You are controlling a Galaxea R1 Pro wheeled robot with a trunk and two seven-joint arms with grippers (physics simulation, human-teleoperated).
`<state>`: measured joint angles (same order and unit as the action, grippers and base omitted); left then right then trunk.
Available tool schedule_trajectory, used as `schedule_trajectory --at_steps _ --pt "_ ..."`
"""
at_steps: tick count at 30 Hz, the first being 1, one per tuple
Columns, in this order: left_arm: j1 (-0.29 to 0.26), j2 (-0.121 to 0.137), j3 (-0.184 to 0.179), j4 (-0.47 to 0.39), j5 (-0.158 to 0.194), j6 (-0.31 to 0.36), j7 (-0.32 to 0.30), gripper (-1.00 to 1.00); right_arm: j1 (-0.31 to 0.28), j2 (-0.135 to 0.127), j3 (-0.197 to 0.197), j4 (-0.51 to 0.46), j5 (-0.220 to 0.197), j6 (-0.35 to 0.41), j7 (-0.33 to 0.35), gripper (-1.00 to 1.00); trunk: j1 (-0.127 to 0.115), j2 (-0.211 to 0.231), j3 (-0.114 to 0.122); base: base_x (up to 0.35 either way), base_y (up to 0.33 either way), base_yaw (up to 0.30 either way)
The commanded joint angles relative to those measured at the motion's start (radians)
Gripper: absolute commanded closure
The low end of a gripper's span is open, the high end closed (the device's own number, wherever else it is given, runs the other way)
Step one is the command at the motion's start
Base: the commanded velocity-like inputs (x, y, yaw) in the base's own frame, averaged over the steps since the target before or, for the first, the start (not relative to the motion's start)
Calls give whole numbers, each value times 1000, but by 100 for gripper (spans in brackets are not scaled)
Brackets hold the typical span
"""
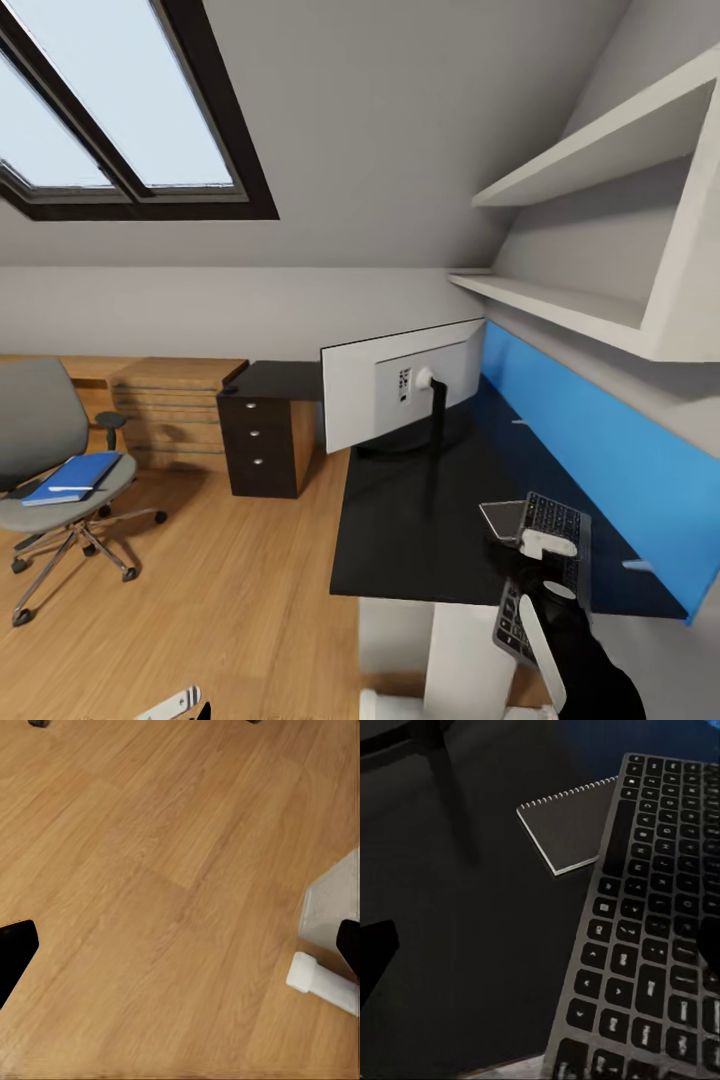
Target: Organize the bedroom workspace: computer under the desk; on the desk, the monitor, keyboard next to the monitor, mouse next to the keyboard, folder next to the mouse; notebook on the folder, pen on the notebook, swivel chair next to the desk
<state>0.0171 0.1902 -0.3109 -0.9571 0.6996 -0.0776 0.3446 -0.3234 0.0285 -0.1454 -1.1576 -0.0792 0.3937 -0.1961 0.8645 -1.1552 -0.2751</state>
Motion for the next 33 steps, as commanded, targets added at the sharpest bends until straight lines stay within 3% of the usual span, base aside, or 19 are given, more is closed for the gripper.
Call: schedule_trajectory --at_steps 1,21,33 --pt "0 2 -5 -2 11 -7 7 -100 0 1 0 0 -9 3 -5 -100 -1 -1 -1 -334 0 -263" --pt "0 2 -5 -2 11 -7 7 -100 -1 2 1 4 -5 -1 -6 -100 -1 -1 -6 -331 0 -262" --pt "0 3 -5 -4 8 -7 7 -100 -1 8 1 7 -4 -1 -7 -100 -1 -1 -24 -56 0 -47"
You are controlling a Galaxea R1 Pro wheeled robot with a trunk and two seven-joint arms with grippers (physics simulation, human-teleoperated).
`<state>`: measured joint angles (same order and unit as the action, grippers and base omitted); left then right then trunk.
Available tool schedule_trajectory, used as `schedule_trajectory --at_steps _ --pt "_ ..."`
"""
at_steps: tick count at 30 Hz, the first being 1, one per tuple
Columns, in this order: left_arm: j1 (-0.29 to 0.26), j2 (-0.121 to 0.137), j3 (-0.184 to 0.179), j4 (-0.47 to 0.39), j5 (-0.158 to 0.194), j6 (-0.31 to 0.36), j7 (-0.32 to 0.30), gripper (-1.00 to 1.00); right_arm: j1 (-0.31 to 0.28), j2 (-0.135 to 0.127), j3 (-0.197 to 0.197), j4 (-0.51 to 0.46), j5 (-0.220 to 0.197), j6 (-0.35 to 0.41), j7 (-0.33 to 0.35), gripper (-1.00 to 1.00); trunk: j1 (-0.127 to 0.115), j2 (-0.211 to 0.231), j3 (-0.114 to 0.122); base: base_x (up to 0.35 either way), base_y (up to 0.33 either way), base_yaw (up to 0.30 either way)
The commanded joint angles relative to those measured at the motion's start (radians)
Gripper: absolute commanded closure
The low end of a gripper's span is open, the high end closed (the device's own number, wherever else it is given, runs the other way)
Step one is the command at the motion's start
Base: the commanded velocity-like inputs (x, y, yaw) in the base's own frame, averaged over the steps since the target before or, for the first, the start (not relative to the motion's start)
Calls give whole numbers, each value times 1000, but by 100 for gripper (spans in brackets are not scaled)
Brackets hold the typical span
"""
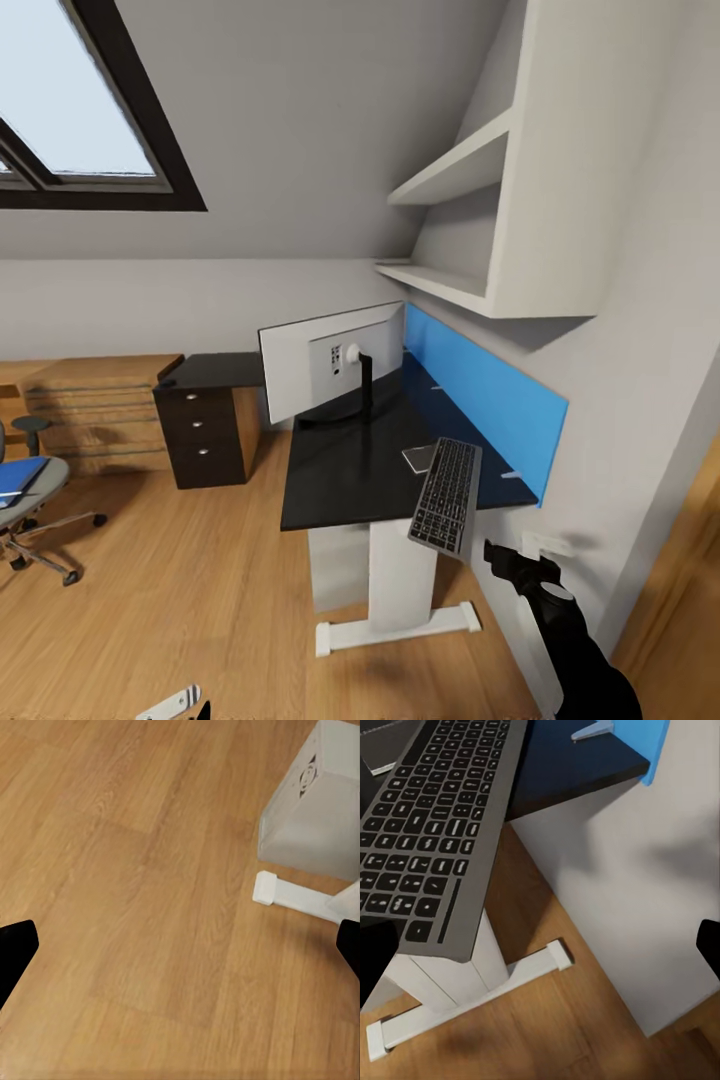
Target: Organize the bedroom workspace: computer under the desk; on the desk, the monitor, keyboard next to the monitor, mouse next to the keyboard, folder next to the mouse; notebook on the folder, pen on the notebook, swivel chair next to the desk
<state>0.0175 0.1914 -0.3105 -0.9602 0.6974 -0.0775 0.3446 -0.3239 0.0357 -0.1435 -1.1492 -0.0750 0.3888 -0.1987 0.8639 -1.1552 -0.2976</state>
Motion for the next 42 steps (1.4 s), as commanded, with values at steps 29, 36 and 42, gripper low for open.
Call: schedule_trajectory --at_steps 29,36,42 --pt "1 3 -5 -46 20 -8 7 -100 0 1 -2 -1 -16 3 4 -100 69 -127 -75 0 0 0" --pt "1 3 -5 -46 20 -8 8 -100 -1 1 -2 -1 -17 4 4 -100 96 -176 -96 0 0 0" --pt "1 3 -5 -46 20 -8 8 -100 0 1 -2 -1 -18 5 5 -100 119 -218 -115 0 0 0"
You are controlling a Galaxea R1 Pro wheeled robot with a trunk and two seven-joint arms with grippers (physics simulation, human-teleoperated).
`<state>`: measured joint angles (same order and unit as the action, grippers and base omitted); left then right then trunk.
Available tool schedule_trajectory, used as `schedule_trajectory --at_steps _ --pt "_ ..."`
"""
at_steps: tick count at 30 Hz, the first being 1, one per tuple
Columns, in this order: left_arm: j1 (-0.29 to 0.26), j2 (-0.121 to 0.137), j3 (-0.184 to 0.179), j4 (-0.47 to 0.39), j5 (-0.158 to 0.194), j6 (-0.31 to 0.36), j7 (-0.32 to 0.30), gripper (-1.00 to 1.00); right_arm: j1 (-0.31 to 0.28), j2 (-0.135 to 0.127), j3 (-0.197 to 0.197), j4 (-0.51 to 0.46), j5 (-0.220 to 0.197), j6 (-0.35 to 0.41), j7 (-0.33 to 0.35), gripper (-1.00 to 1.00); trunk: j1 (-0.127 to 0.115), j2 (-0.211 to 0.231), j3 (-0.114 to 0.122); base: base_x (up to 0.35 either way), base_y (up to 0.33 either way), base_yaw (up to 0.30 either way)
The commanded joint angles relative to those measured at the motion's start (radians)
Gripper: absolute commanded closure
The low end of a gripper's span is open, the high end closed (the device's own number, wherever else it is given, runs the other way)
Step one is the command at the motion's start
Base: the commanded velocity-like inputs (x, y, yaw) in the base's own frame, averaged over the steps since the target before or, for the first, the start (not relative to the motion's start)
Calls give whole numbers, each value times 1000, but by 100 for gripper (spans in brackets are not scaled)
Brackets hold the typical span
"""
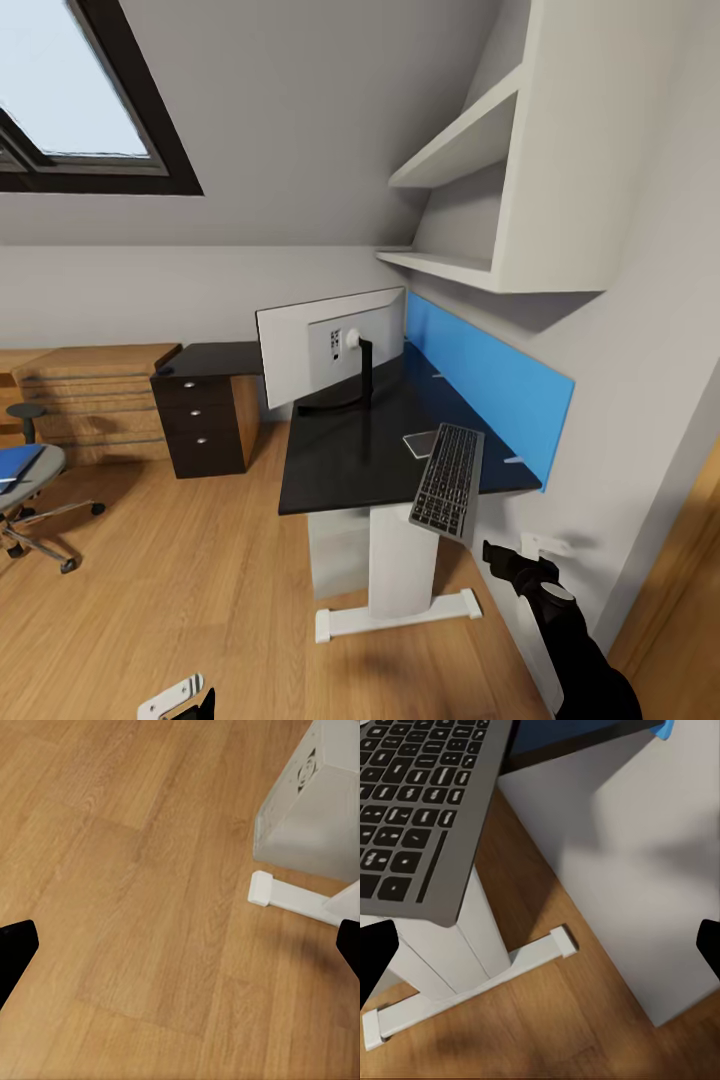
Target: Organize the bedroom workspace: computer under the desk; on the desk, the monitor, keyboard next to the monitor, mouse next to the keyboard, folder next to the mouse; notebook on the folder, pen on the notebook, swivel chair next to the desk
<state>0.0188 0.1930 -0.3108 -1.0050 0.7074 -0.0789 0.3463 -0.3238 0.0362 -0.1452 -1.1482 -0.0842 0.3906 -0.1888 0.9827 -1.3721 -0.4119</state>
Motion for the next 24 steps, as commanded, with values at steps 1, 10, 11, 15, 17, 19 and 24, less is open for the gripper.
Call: schedule_trajectory --at_steps 1,10,11,15,17,19,24 --pt "0 1 -5 -1 10 -7 6 -100 -1 1 -1 -1 -9 5 -4 -100 4 -8 -4 0 0 0" --pt "0 2 -5 -1 10 -7 6 -100 0 -28 -7 34 -260 12 181 -100 39 -71 -32 0 0 0" --pt "0 2 -5 -1 10 -7 6 -100 2 -44 -8 59 -320 13 226 -100 42 -78 -35 0 0 0" --pt "0 1 -5 -1 10 -7 6 -100 5 -87 -7 159 -492 13 385 -100 58 -106 -48 0 0 0" --pt "0 1 -5 -1 10 -7 6 -100 6 -94 -7 182 -527 13 443 -100 65 -120 -54 0 0 0" --pt "0 1 -5 -1 10 -7 6 -100 6 -97 -7 198 -545 12 478 -100 73 -134 -61 0 0 0" --pt "0 0 -5 -1 10 -7 6 -100 6 -96 -4 221 -559 1 515 -100 92 -169 -76 0 0 0"
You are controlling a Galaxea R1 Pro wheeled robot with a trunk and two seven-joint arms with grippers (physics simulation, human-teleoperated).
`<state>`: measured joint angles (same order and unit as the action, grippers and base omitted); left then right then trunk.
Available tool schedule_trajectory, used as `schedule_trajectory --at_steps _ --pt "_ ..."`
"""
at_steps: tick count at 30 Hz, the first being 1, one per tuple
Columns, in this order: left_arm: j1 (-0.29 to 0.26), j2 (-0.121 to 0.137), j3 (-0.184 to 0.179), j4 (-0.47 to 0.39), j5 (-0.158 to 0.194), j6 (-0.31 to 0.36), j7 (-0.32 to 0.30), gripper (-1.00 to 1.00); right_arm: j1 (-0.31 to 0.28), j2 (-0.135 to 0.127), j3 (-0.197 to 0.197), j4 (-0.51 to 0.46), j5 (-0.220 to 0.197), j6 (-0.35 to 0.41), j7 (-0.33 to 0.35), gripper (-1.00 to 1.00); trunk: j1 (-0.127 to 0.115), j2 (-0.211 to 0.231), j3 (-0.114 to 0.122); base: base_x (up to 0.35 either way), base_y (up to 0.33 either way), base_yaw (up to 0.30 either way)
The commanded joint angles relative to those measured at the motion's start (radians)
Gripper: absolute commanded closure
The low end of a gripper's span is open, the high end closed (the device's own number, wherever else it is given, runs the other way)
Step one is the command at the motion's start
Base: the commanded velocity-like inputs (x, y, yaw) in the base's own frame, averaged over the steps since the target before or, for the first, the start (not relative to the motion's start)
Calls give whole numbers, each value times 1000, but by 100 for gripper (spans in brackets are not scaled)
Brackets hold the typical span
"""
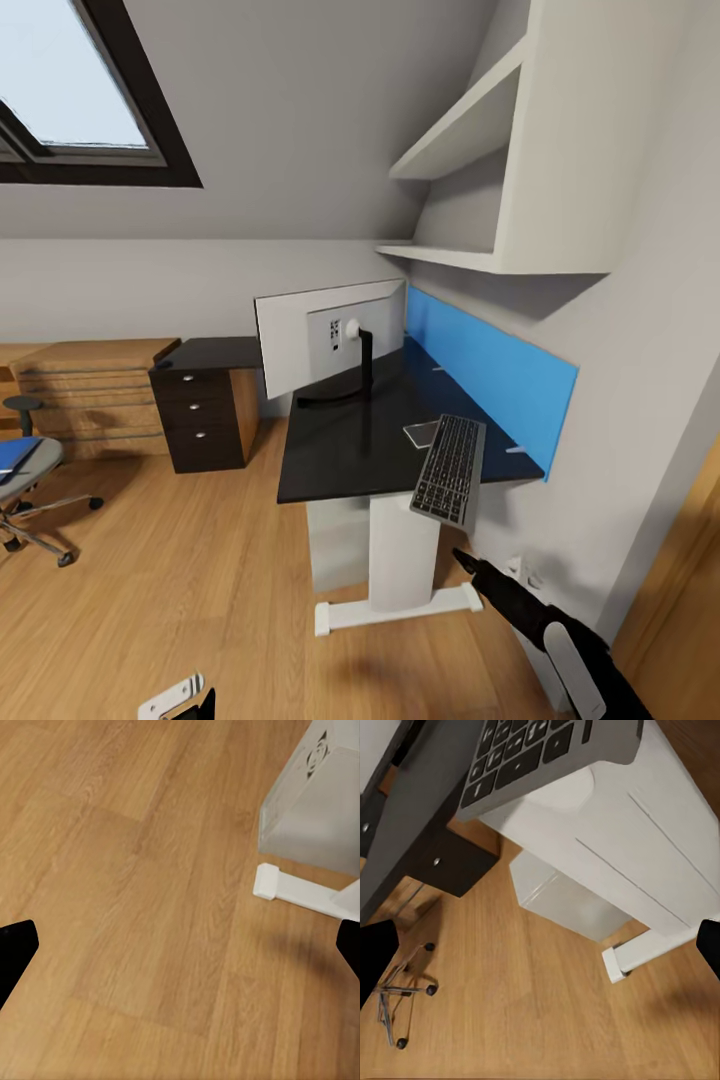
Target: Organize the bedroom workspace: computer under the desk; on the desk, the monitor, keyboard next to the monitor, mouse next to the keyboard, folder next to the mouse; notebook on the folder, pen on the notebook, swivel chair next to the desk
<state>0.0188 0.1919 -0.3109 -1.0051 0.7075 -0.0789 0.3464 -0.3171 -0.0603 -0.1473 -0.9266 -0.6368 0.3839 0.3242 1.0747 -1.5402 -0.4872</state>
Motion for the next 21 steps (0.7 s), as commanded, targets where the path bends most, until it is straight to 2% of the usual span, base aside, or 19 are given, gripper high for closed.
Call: schedule_trajectory --at_steps 1,5,7,9,10,11,14,15,17,21 --pt "0 1 -5 -1 10 -7 6 -100 -1 1 -2 0 -7 6 3 -100 4 -8 -4 0 0 0" --pt "0 1 -5 -1 10 -7 6 -100 0 18 2 12 -7 -62 5 -100 15 -29 -13 0 0 0" --pt "0 1 -5 -1 10 -7 6 -100 0 57 1 39 -9 -139 5 -100 15 -29 -13 0 0 0" --pt "0 1 -5 -1 10 -7 6 -100 0 99 0 85 -9 -263 5 -100 15 -29 -13 0 0 0" --pt "0 1 -5 -1 10 -7 6 -100 0 123 1 131 -9 -379 5 -100 19 -36 -17 0 0 0" --pt "0 1 -5 -1 10 -7 6 -100 0 131 2 150 -8 -419 4 -100 23 -43 -20 0 0 0" --pt "0 1 -5 -1 10 -8 7 -100 0 182 6 267 -8 -630 4 -100 35 -64 -29 0 0 0" --pt "0 1 -5 -1 10 -8 8 -100 0 188 7 285 -8 -658 4 -100 38 -71 -32 0 0 0" --pt "0 1 -5 -1 10 -8 8 -100 0 208 8 357 -9 -764 3 -100 46 -85 -39 0 0 0" --pt "0 1 -5 -1 10 -8 17 -100 0 221 9 386 -10 -807 3 -100 61 -113 -51 0 0 0"
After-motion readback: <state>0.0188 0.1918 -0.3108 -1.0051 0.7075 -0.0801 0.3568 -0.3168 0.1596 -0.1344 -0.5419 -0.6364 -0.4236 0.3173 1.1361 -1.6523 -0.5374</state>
